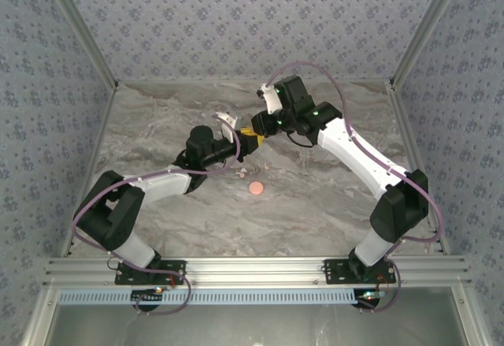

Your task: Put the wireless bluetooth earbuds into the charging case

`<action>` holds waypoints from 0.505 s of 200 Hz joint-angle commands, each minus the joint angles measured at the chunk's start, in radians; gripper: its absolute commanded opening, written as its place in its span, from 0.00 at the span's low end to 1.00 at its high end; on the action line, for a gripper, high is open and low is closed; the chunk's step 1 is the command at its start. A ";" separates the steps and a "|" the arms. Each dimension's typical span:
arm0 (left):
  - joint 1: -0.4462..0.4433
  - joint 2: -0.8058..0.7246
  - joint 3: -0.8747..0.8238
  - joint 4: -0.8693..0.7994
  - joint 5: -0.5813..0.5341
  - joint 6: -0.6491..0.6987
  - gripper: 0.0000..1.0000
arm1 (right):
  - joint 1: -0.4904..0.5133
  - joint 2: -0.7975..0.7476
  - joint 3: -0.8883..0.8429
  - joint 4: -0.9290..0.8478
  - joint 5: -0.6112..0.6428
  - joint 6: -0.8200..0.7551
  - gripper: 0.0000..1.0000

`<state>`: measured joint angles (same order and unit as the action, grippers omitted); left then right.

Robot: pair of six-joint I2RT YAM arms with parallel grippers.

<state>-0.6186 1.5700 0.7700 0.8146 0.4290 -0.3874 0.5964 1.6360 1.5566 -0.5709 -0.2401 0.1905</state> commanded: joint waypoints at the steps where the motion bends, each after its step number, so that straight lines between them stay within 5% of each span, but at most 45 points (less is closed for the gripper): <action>1: -0.007 -0.026 0.022 0.038 -0.020 -0.001 0.14 | 0.006 -0.028 -0.021 -0.017 0.012 0.005 0.23; 101: -0.007 -0.036 0.026 0.011 -0.052 0.024 0.14 | 0.009 -0.052 -0.034 -0.026 0.038 0.000 0.25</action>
<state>-0.6239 1.5673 0.7700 0.8043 0.3946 -0.3847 0.5983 1.6192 1.5337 -0.5716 -0.2249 0.1902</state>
